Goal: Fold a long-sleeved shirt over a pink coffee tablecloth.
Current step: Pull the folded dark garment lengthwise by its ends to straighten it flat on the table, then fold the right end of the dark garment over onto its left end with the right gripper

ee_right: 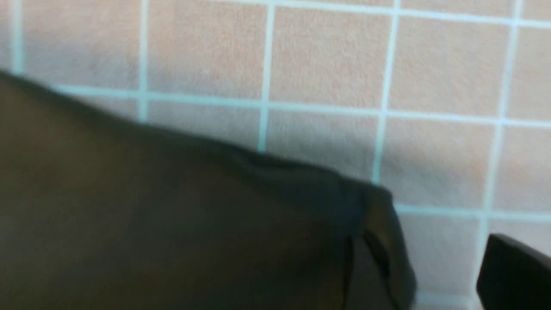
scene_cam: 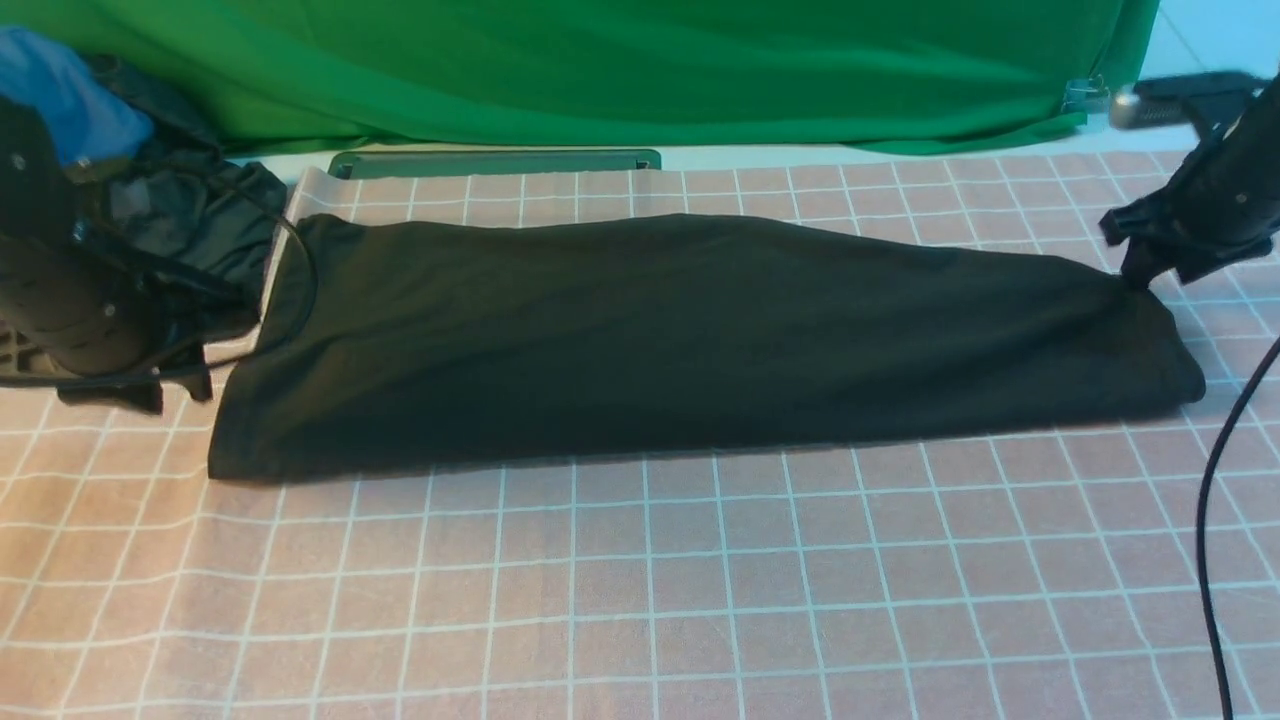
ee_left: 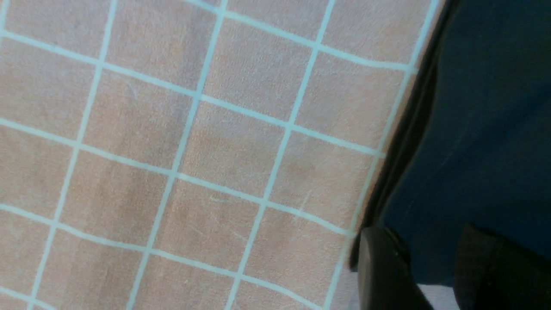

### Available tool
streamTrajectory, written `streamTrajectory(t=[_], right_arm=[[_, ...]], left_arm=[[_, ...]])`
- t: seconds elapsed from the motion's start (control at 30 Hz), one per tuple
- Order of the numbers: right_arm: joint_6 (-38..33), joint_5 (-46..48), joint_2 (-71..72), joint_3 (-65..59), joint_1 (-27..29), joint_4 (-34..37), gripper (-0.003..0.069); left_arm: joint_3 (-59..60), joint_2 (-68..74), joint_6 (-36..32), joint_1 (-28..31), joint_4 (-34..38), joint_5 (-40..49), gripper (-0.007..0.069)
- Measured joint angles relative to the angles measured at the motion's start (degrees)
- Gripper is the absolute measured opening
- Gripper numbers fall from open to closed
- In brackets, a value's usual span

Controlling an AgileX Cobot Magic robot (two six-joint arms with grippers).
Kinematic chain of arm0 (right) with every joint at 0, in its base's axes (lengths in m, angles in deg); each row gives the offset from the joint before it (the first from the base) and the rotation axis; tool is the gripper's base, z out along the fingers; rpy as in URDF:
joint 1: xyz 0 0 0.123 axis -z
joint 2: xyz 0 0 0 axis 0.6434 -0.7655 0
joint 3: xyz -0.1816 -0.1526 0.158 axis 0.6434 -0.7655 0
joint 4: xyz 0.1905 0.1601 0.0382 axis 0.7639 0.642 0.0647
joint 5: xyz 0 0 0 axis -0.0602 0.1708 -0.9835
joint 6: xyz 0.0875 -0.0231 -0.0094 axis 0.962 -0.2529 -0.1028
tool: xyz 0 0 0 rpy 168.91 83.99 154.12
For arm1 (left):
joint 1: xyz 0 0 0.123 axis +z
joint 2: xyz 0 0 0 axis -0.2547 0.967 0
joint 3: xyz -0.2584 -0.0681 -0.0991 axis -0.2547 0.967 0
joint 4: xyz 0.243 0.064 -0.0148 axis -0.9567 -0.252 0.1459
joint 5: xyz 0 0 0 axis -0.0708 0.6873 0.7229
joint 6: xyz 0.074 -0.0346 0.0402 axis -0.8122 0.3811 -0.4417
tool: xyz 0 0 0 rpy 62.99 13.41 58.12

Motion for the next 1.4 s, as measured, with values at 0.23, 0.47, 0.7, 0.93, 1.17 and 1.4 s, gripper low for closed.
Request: streamTrajectory(t=[0.23,0.47,0.7,0.93,1.17,1.4], right_arm=[[1.0,8.7,3.9,0.6,0.1,0.0,0.0437],[2.0,10.0,-0.4,0.6,0.6,0.0,0.0652],[2.0,9.7,-6.1,0.8,0.6,0.8,0.0582],[-1.6,10.6,-6.5,1.0,0.6,3.0,0.0161],[-2.0,14.4,-5.0,0.9,3.6,1.2,0.0109],[1.2,15.8,2.9,1.5,9.3,-1.8,0.0109]], left_arm=[[-0.3,-7.9,-3.3,0.0,6.5,0.2,0.0035],[2.1,-15.2,-8.5,0.0,14.7,1.7,0.0012],[2.5,-18.8,-11.0,0.0,17.3,4.5,0.0013],[2.5,-19.5,-11.0,0.0,17.9,4.7,0.0013],[2.5,-19.7,-11.8,0.0,18.2,7.0,0.0013],[2.5,-21.5,-12.5,0.0,18.6,7.3,0.0013]])
